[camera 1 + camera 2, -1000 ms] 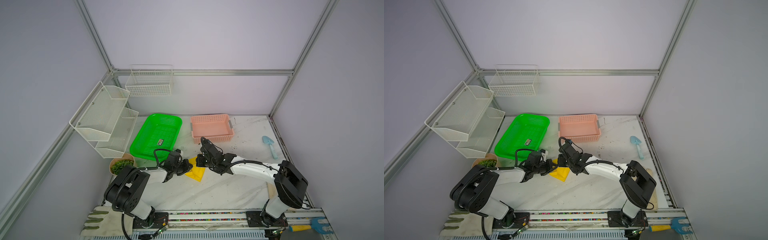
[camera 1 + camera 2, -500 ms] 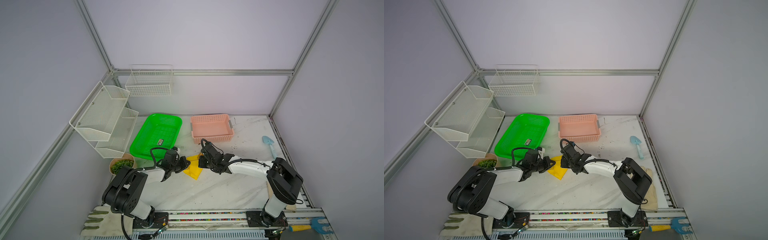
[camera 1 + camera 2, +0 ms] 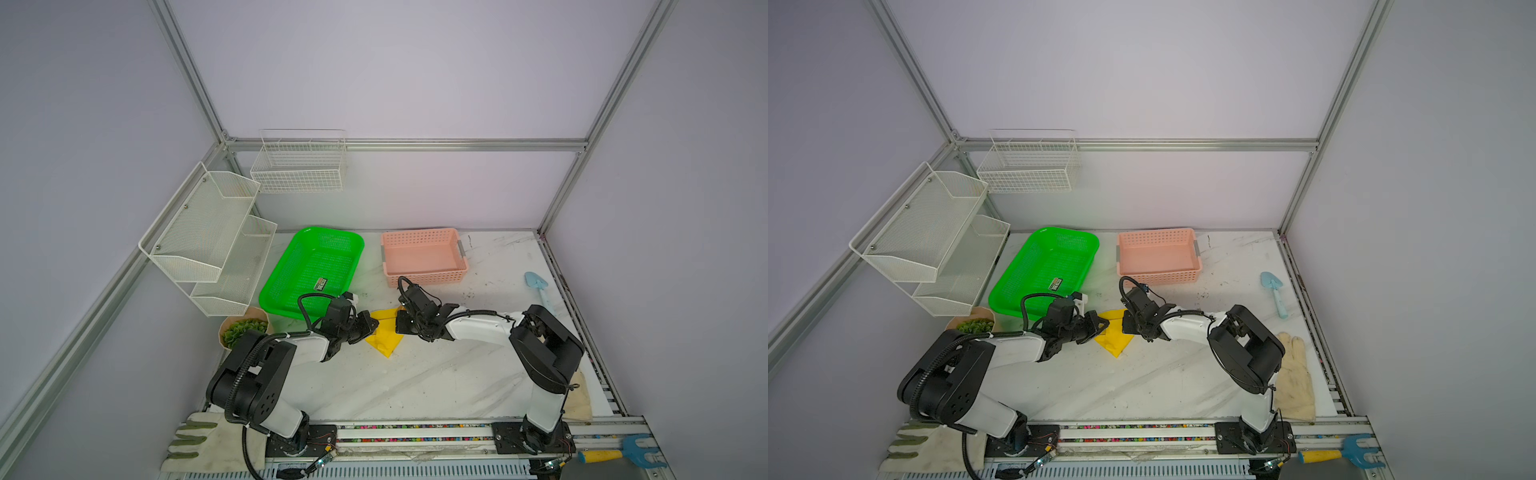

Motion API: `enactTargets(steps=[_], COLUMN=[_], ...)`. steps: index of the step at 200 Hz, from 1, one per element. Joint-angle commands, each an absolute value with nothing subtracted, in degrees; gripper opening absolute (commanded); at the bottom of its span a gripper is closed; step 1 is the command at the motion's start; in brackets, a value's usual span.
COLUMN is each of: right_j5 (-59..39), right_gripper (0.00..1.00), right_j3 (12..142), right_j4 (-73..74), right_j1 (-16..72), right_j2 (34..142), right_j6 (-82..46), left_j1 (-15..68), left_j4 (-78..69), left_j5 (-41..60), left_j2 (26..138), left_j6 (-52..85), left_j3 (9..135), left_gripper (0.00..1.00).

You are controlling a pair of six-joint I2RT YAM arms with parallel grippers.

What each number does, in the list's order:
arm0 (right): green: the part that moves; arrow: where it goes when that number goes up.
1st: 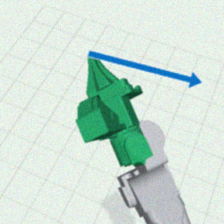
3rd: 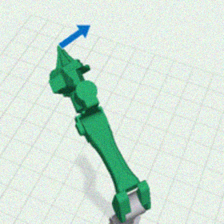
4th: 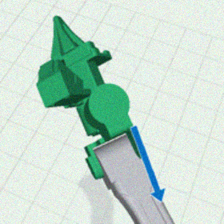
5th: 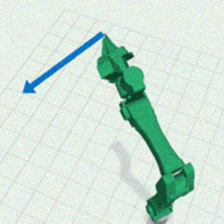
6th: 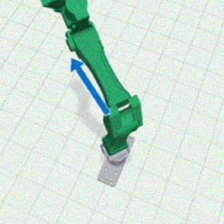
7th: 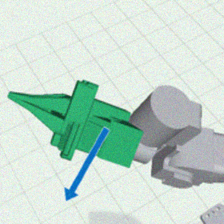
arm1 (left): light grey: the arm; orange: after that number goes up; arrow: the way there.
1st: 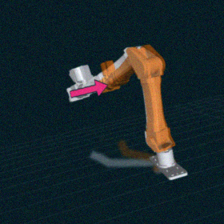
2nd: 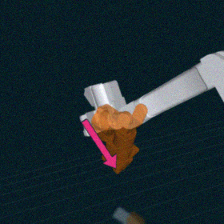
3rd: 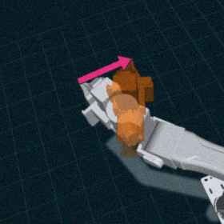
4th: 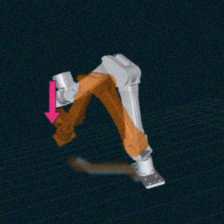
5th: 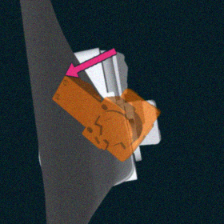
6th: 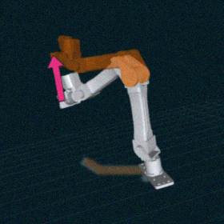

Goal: Place the utensils on the paper napkin and roll it up

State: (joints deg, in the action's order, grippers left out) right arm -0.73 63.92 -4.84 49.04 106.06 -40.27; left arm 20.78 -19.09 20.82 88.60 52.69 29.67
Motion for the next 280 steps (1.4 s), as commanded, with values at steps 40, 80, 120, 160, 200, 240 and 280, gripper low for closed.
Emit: enactTargets(steps=[40, 80, 120, 160, 200, 240, 280], right_j5=[-2.6, -4.2, -4.9, -4.0, -4.1, -3.4, -3.5], right_gripper=[0.08, 0.08, 0.07, 0.07, 0.07, 0.07, 0.07], right_j3=[67.4, 67.5, 67.6, 67.0, 66.0, 63.5, 60.5], right_j4=[-2.8, -1.5, -0.7, -1.4, -2.7, -3.7, -4.4], right_j1=[48.2, 47.9, 47.8, 47.8, 47.8, 47.8, 47.9], right_j2=[109.7, 112.4, 114.8, 115.1, 115.6, 115.1, 113.5], right_j6=[-38.2, -38.1, -38.0, -38.7, -37.2, -36.3, -35.3], left_j1=[18.7, 18.1, 17.8, 17.1, 16.6, 14.8, 14.7], left_j4=[-20.9, -21.2, -19.1, -13.9, -3.7, 5.5, 6.8], left_j5=[20.8, 21.6, 22.0, 21.6, 16.4, 15.0, 13.8], left_j2=[90.9, 91.3, 90.3, 86.6, 81.5, 84.7, 86.4], left_j6=[51.0, 50.9, 50.1, 49.0, 44.7, 39.9, 38.3], left_j3=[28.8, 29.1, 30.1, 32.4, 38.3, 44.8, 46.7], left_gripper=[0.00, 0.00, 0.00, 0.15, 0.30, 0.34, 0.36])
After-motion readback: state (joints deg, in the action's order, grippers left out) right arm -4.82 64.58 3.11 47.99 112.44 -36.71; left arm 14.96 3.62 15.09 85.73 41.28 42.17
